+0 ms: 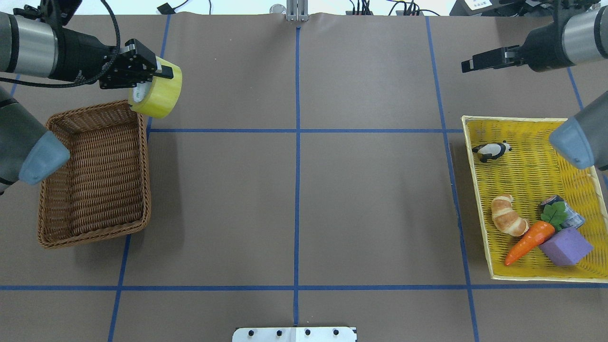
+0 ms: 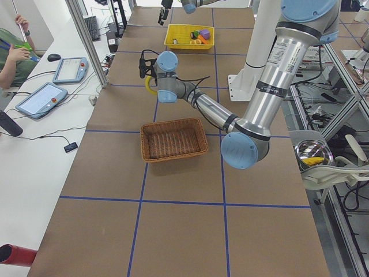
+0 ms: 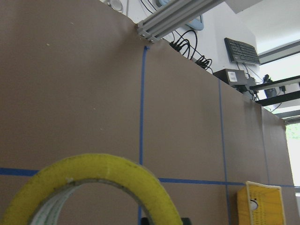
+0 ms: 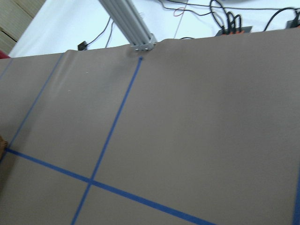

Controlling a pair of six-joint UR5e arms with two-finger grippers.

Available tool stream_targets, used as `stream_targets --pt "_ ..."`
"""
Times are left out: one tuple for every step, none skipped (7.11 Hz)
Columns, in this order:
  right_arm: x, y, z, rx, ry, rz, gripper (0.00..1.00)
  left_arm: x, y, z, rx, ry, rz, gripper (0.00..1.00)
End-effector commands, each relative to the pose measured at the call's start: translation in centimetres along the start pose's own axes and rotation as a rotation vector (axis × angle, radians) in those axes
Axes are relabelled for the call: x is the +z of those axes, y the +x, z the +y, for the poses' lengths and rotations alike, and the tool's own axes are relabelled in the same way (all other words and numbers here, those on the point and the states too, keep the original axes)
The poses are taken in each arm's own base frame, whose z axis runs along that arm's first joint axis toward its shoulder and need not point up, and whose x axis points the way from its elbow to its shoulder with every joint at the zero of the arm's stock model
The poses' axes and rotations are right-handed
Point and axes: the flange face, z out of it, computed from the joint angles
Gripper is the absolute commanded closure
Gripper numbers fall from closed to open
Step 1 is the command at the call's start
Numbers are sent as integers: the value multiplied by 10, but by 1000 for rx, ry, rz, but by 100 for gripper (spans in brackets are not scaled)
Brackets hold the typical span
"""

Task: Move tape to another basket

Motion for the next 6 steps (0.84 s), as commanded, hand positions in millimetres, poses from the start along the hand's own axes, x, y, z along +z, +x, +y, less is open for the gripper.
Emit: stream_targets --pt "-8 54 -4 -111 -134 162 0 -2 -49 -2 110 -22 -159 100" --pt "-9 70 -2 -139 -196 200 0 -2 -78 3 170 -46 -223 100" --pt "-11 82 0 -136 -248 223 0 -7 -105 7 225 -61 -267 100" --pt "-8 88 5 -112 -322 242 0 -9 -126 12 251 -62 -306 100" --pt "-8 92 7 -112 -365 252 0 -9 -155 25 275 -73 -357 100" --pt "-8 97 11 -98 -383 257 0 -4 -179 41 303 -88 -410 100"
